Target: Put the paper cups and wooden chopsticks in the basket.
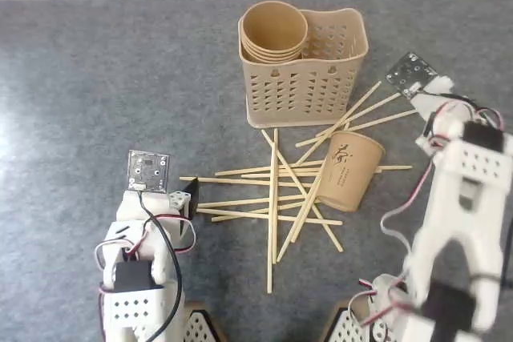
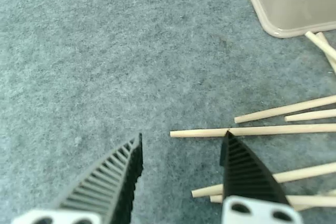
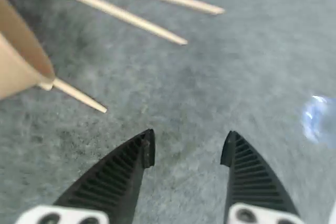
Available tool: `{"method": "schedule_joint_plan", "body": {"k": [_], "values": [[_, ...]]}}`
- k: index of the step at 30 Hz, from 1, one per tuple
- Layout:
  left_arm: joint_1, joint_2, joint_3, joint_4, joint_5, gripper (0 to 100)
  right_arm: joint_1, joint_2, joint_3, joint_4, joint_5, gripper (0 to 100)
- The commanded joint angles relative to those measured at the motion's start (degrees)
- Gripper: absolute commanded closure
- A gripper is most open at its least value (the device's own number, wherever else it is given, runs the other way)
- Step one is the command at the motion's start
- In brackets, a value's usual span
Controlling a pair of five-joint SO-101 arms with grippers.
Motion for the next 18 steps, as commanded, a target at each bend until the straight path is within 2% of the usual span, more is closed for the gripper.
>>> {"method": "schedule_joint_plan", "body": {"k": [1,7,18], "values": [[-0.53,0.44,-0.31,-1.23,-0.62,77,-1.45,4.0,-4.04,-2.24,8.35,77.9],[-0.62,0.44,-0.31,-1.14,-0.62,77,-3.47,9.45,-3.87,-11.3,16.44,77.9],[-0.62,0.44,-0.31,-1.14,-0.88,77,-5.76,19.82,-3.87,-18.95,28.84,77.9]]}}
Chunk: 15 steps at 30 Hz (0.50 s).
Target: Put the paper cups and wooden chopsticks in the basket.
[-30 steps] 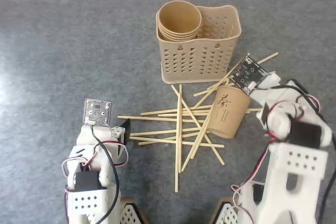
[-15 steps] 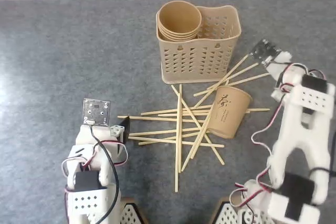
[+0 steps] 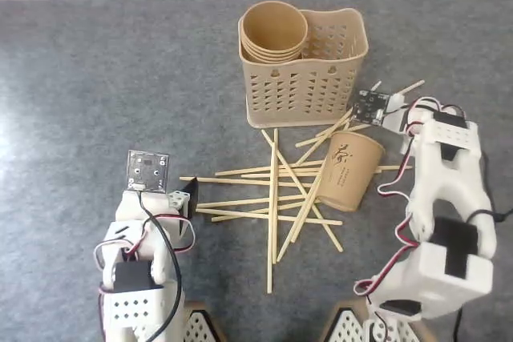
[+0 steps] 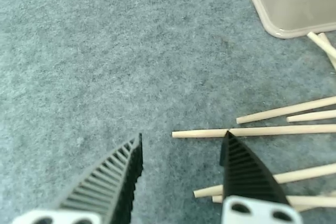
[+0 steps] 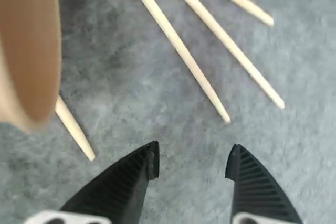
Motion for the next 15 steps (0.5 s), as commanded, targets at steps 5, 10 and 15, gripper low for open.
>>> {"method": "schedule_joint_plan", "body": {"k": [5,10,15], "values": [[-0.35,0.44,-0.31,-1.41,-0.53,77,-2.95,0.84,-3.16,-1.71,6.77,77.9],[-0.35,0.44,-0.31,-1.41,-0.35,77,-4.97,1.01,-3.08,-4.44,9.76,77.9],[-0.35,0.44,-0.31,-1.32,-0.35,77,-5.76,7.78,-2.99,-13.41,11.16,77.9]]}}
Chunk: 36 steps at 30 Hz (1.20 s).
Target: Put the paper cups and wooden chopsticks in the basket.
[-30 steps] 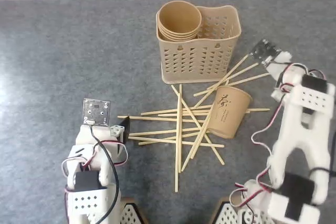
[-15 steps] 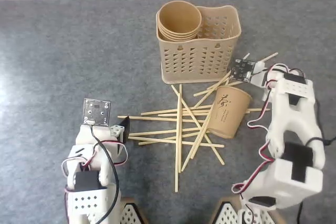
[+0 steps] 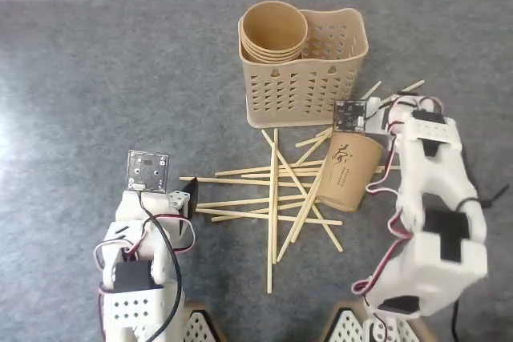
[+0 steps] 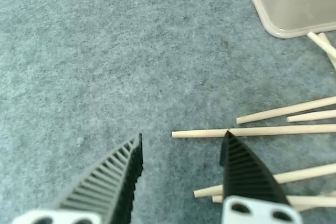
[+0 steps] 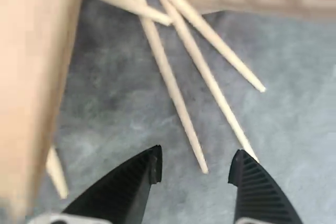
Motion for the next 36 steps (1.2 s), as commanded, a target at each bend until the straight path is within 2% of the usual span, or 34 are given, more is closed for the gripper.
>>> {"method": "schedule_joint_plan", "body": {"k": [1,7,12,14,17,23,29,33,36], "values": [[-0.35,0.44,-0.31,-1.32,-0.35,77,-1.19,4.79,-2.9,-7.34,4.31,77.9],[-0.35,0.44,-0.31,-1.49,-0.26,77,-2.42,13.32,-3.43,-14.81,4.48,79.4],[-0.35,0.44,-0.31,-1.49,-0.26,77,-4.0,13.76,-3.34,-15.25,4.4,99.8],[-0.35,0.44,-0.31,-1.49,-0.35,77,-4.26,13.76,-3.25,-14.73,4.4,96.2],[-0.35,0.35,-0.31,-1.49,-0.44,77,-4.35,13.67,-3.08,-14.02,4.48,99.5],[-0.35,0.18,-0.31,-1.49,-0.44,77,-3.91,7.6,-3.08,-4.79,4.4,99.1],[-0.35,0.18,-0.31,-1.49,-0.44,77,-4.44,-5.85,-3.08,11.21,4.22,99.1],[-0.35,0.18,-0.31,-1.49,-0.44,77,-4.7,-14.29,-3.08,18.95,4.04,99.1],[-0.35,0.18,-0.31,-1.23,-0.44,77,-4.79,-20.0,-3.08,22.73,1.23,99.1]]}}
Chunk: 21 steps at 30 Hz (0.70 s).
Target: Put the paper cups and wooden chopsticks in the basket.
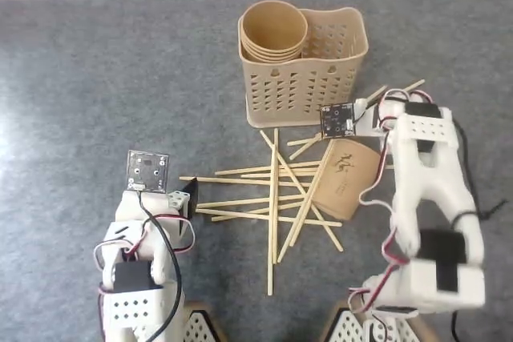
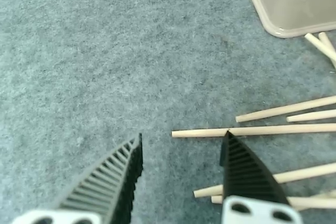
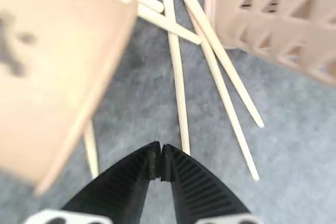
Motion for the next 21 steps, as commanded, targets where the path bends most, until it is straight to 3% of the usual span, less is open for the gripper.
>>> {"method": "schedule_joint_plan", "body": {"k": [1,4,9,14,21], "values": [[-0.35,0.26,-0.31,-1.23,-0.53,77,-0.57,-8.66,-1.05,3.47,-2.55,99.1],[-0.35,0.35,-0.31,-1.14,-0.53,77,-0.57,-8.4,0.09,0.84,-5.45,98.9],[-0.35,0.35,-0.31,-1.14,-0.53,77,-2.15,-3.91,8.44,-12.88,-7.03,97.6],[-0.35,0.26,-0.31,-1.14,-0.53,77,-2.42,-2.68,15.38,-27.91,-10.55,81.4],[-0.35,0.26,-0.31,-1.41,-0.44,77,-3.91,-1.54,15.91,-31.08,-8.79,82.6]]}}
